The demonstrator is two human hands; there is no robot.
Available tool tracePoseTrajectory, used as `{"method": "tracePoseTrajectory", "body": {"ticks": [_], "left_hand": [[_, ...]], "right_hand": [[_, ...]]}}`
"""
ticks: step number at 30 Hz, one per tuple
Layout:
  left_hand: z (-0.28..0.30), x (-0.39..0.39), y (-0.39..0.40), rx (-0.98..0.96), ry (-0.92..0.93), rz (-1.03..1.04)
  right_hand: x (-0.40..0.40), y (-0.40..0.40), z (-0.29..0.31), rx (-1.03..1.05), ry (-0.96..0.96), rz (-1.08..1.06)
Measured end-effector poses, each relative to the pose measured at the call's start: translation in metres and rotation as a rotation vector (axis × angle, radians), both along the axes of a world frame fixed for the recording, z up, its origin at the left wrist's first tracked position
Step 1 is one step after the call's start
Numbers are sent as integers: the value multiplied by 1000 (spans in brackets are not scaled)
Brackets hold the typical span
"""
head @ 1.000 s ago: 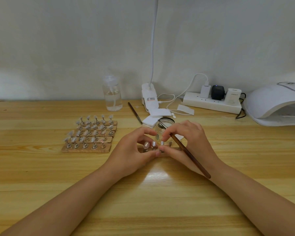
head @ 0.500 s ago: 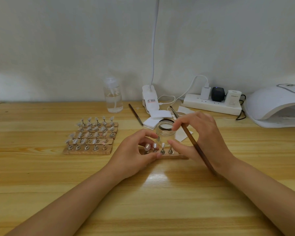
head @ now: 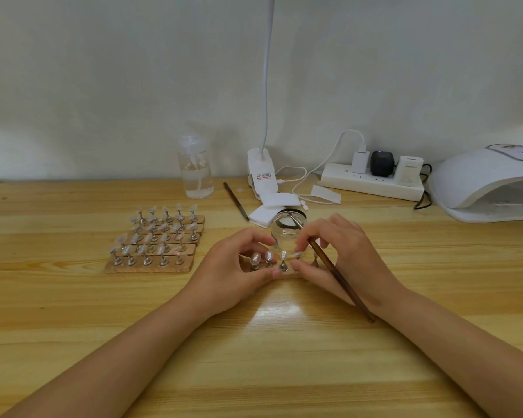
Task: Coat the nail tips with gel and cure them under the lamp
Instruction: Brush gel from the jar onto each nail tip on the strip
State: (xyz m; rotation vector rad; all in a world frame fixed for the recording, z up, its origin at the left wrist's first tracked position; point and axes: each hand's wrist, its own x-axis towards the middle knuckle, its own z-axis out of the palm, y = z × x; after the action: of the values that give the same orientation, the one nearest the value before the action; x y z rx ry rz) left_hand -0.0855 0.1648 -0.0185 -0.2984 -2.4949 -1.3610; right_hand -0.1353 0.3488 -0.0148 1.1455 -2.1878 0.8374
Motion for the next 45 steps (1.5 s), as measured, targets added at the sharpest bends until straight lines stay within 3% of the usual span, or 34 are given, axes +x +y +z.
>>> {"method": "tracePoseTrajectory", "body": {"ticks": [15, 25, 32, 37, 41, 45], "left_hand": [[0, 2, 1, -22, 11, -4], [9, 12, 9, -210, 336, -50], [9, 10, 9, -126, 376, -86], [9, 11, 8, -33, 387, -5], [8, 10, 8, 15, 398, 69], [8, 8, 7, 46, 396, 101]], "right_hand": [[9, 1, 3, -49, 61, 41], [22, -7, 9, -211, 22, 77], [22, -8, 9, -223, 17, 108], [17, -3, 6, -180, 25, 67], [14, 2, 11, -265, -76, 46], [11, 4, 22, -504, -320, 35]]}}
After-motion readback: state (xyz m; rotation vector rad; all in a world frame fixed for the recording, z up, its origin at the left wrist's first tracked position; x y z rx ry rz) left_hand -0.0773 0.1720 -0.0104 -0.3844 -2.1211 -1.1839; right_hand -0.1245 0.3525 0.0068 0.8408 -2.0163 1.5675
